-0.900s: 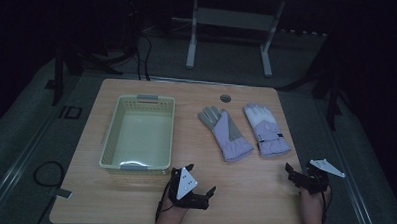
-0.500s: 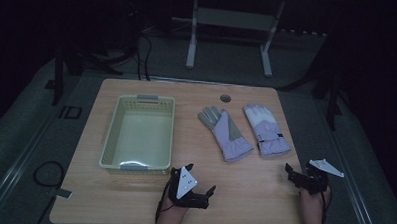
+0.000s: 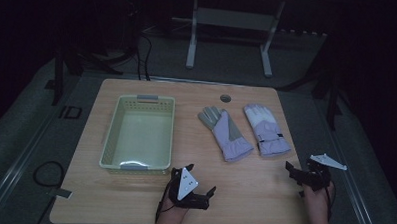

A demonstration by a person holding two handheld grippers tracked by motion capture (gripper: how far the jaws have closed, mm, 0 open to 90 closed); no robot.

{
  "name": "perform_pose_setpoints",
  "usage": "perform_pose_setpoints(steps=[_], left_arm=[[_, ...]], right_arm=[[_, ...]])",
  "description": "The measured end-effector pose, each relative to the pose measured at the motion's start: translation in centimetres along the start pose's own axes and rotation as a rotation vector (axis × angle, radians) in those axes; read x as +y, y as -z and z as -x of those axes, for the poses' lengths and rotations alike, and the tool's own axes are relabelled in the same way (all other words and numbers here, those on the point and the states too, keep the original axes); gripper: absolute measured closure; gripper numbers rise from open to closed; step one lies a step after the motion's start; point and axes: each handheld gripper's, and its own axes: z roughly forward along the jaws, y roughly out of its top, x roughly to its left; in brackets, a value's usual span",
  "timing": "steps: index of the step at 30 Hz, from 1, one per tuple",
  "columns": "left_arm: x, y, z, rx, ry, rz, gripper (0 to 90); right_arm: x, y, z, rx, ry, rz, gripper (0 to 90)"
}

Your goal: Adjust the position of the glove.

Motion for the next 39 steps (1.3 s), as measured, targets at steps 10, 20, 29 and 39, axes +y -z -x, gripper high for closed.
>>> perform_pose_setpoints(steps=[10, 20, 29, 39], left_arm=[[0.1, -0.2, -0.1, -0.011, 0.012, -0.001, 0.3], [0.1, -0.2, 0.0, -0.014, 0.003, -0.001, 0.3], [0.1, -0.2, 0.1, -0.014, -0.005, -0.002, 0.3], [0.1, -0.2, 0.1, -0.014, -0.006, -0.004, 0.3]], right_arm=[[1.9, -0.3, 0.7, -0.028, 0.006, -0.040, 14.2], [6.0, -1.3, 0.2, 0.088, 0.012, -0.040, 12.6], [8.9, -1.6, -1.6, 0.146, 0.064, -0.010, 16.7], [12.2, -2.1, -4.5, 0.225, 0.133, 0.033, 23.4]])
